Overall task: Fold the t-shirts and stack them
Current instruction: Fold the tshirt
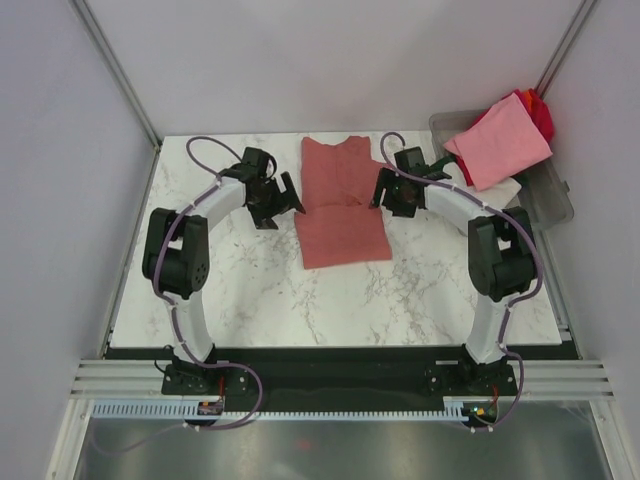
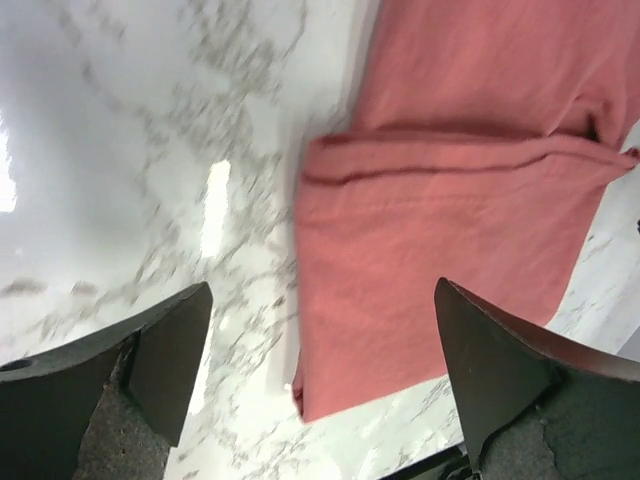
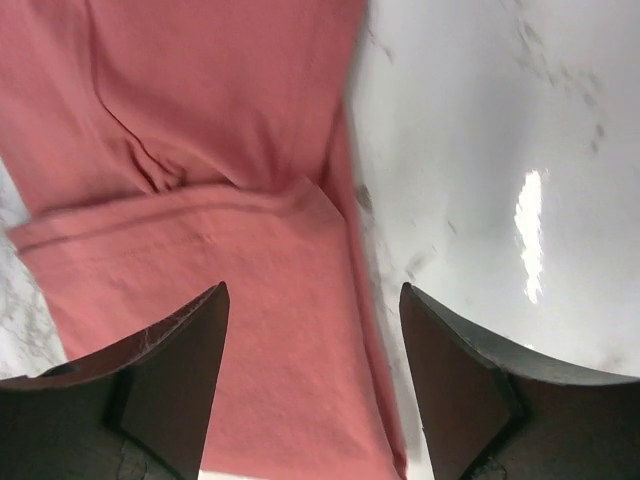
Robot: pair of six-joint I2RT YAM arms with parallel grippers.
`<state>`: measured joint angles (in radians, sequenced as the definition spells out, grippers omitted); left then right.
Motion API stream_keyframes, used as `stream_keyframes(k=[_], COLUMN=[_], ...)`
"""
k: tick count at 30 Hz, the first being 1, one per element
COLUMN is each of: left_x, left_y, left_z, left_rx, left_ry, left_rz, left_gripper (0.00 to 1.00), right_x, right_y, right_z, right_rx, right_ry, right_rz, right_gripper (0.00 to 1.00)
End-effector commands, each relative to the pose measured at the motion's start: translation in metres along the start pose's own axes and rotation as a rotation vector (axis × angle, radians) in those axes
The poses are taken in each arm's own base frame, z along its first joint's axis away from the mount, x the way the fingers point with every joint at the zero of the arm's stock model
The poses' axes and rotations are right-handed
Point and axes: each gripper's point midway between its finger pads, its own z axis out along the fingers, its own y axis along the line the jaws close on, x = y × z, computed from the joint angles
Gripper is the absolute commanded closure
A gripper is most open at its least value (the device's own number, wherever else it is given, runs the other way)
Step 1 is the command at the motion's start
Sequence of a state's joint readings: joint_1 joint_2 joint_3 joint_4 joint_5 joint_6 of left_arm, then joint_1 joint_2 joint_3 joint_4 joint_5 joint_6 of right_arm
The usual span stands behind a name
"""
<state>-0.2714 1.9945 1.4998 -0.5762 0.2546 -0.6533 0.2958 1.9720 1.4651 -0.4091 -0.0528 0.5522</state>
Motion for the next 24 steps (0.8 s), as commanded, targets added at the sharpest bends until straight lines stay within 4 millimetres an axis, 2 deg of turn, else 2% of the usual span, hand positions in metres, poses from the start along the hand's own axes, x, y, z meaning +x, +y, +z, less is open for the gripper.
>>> stream_keyframes(k=[1, 2, 3, 5, 6, 7, 8, 9, 12, 14, 16, 19, 22, 24], left_x=[0.001, 0.005, 0.019, 0.030, 0.046, 0.051, 0.057, 0.067, 0.086, 0.095, 0.101, 0.109, 0.105, 0.098], left_y=[-0.004, -0.004, 0.001, 0.002, 0.012, 0.008, 0.010, 0.015, 0.014, 0.013, 0.012, 0.011, 0.010, 0.006], left_z=[-0.039, -0.041, -0.045, -0.048, -0.043, -0.049, -0.049, -0.045, -0.041, -0.033, -0.027, -0.017, -0.013, -0.014], left_rx=[0.024, 0.035, 0.039, 0.056, 0.046, 0.064, 0.068, 0.067, 0.085, 0.083, 0.091, 0.086, 0.077, 0.081], left_ry=[-0.106, -0.115, -0.103, -0.106, -0.078, -0.087, -0.081, -0.064, -0.032, -0.009, 0.015, 0.043, 0.039, 0.024], left_rz=[0.063, 0.068, 0.069, 0.079, 0.073, 0.079, 0.081, 0.077, 0.085, 0.092, 0.091, 0.098, 0.104, 0.109], left_gripper=[0.00, 0.00, 0.00, 0.01, 0.02, 0.02, 0.03, 0.03, 0.09, 0.15, 0.24, 0.27, 0.32, 0.34], right_x=[-0.003, -0.002, 0.015, 0.036, 0.041, 0.047, 0.062, 0.067, 0.091, 0.107, 0.112, 0.120, 0.122, 0.115], right_y=[-0.002, 0.001, -0.009, -0.017, -0.015, -0.017, -0.022, -0.019, -0.024, -0.027, -0.027, -0.032, -0.034, -0.037], right_z=[-0.029, -0.042, -0.039, -0.047, -0.050, -0.051, -0.054, -0.056, -0.054, -0.049, -0.045, -0.037, -0.035, -0.037], right_rx=[-0.034, -0.059, -0.054, -0.061, -0.087, -0.095, -0.103, -0.138, -0.163, -0.176, -0.186, -0.178, -0.169, -0.145], right_ry=[-0.086, -0.102, -0.079, -0.061, -0.057, -0.051, -0.032, -0.022, 0.025, 0.074, 0.084, 0.113, 0.118, 0.098], right_rz=[-0.016, -0.024, -0.024, -0.022, -0.022, -0.021, -0.019, -0.019, -0.016, -0.009, -0.010, -0.013, -0.019, -0.029], right_gripper=[0.24, 0.24, 0.25, 0.30, 0.32, 0.34, 0.34, 0.34, 0.35, 0.39, 0.44, 0.46, 0.44, 0.41])
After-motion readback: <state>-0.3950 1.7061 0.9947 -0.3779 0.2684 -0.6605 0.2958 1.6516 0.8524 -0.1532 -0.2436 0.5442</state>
